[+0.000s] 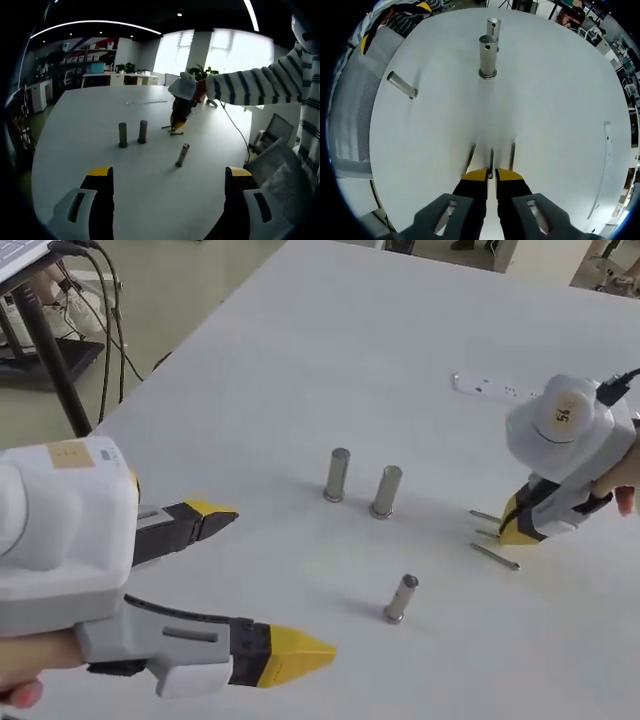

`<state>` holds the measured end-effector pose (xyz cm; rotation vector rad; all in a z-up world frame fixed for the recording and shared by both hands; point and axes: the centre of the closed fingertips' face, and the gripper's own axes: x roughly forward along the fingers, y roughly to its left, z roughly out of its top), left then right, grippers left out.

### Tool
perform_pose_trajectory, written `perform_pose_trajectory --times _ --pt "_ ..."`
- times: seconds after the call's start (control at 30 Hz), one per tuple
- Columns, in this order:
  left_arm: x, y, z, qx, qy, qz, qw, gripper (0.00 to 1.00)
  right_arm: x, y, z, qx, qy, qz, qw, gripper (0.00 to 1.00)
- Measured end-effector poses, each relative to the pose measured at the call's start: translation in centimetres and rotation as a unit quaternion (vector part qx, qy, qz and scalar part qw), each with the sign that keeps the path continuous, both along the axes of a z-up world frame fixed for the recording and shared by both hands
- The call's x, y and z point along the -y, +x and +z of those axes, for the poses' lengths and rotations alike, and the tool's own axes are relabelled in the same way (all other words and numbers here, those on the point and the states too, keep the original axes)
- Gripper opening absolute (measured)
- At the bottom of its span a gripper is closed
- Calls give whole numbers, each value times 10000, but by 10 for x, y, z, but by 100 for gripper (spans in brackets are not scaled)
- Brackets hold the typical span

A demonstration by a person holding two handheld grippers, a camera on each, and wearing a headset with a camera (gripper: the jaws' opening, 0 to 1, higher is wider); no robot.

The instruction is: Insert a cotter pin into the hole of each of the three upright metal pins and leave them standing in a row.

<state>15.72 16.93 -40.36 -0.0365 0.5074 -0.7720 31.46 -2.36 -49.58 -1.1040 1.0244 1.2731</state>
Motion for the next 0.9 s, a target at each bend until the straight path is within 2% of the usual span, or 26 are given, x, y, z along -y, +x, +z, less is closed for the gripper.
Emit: perform_pose_trajectory --times 0.13,0.17,0.33,0.37,0.4,0.5,0.9 --pt "0 0 -2 -54 -19 -6 10000 90 1 0 0 16 0 -95 10000 0" --pt "-1 1 -3 -63 -22 12 10000 90 1 0 0 24 1 33 10000 0" --pt "-3 2 -2 -57 -11 46 10000 90 2 0 0 -10 4 39 10000 0" --pt "-4 2 -2 -52 -13 49 10000 90 2 0 0 -28 9 25 10000 0" --pt "-4 3 -1 -37 -22 60 10000 90 2 0 0 -68 50 -199 9998 0" --pt "-5 4 0 -17 -30 85 10000 90 2 3 0 -113 77 -320 9994 0" --pt "-3 4 1 11 9 65 10000 89 3 7 -3 -85 117 -356 9993 0"
